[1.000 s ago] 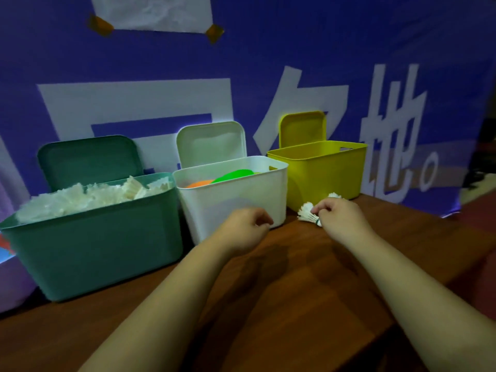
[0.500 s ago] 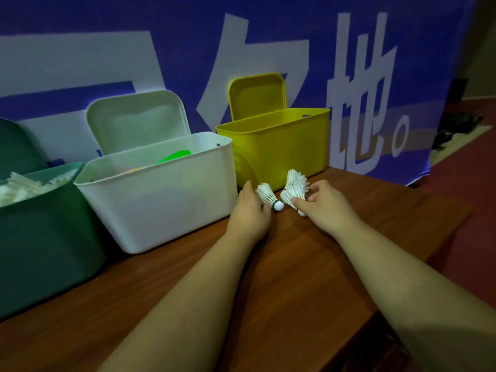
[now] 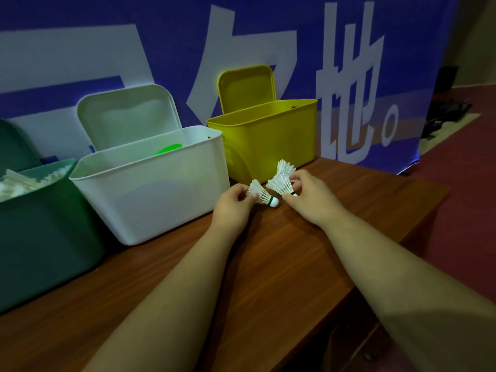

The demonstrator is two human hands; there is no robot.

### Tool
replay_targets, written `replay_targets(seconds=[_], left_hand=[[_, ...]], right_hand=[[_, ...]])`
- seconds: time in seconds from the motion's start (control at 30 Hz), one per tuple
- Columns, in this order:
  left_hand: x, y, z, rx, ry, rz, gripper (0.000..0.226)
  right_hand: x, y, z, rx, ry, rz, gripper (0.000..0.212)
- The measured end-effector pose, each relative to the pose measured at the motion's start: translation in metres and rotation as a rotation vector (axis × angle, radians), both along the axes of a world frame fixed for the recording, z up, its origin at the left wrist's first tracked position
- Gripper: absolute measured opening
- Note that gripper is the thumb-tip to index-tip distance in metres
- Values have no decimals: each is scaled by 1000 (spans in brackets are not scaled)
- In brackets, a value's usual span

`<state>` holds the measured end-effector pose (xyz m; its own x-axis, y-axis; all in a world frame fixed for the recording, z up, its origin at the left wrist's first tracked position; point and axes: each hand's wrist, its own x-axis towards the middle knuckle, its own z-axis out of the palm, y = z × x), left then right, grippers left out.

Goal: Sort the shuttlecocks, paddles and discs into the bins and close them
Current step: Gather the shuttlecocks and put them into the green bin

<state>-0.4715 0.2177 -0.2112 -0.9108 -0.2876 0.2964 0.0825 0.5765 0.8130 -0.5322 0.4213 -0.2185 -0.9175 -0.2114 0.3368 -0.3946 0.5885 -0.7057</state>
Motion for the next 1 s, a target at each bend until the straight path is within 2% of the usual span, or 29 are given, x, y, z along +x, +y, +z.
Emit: replay_targets(seconds=[0.07,0.2,0.3,0.37,0.5,0.63,0.77,0.87,1.0], left_hand=[[10,1,7,-56,5,11,9],[45,-10,22,-329,62,14,14],[81,-41,35,-561,167,19,11],[106,-70,47,-626,219,49,8],[161,-128,84,-596,337,164,2],[221,-187,139,-428,484,340,2],[267,-247,182,-332,493,505,5],[281,-290,189,-287,454,583,9],[282,-327,178,-355,372,679,17]], right_hand=[[7,0,2,-11,4,3,56],[25,-8,10,-69,55,-12,66],[51,-29,27,-193,105,50,79],[73,-54,42,-314,128,71,81],[115,-117,67,-485,159,145,54],[154,-179,88,-632,145,269,36],[186,-230,107,-540,199,272,27],[207,-262,122,-474,267,320,23],[209,-305,129,-401,400,359,13]])
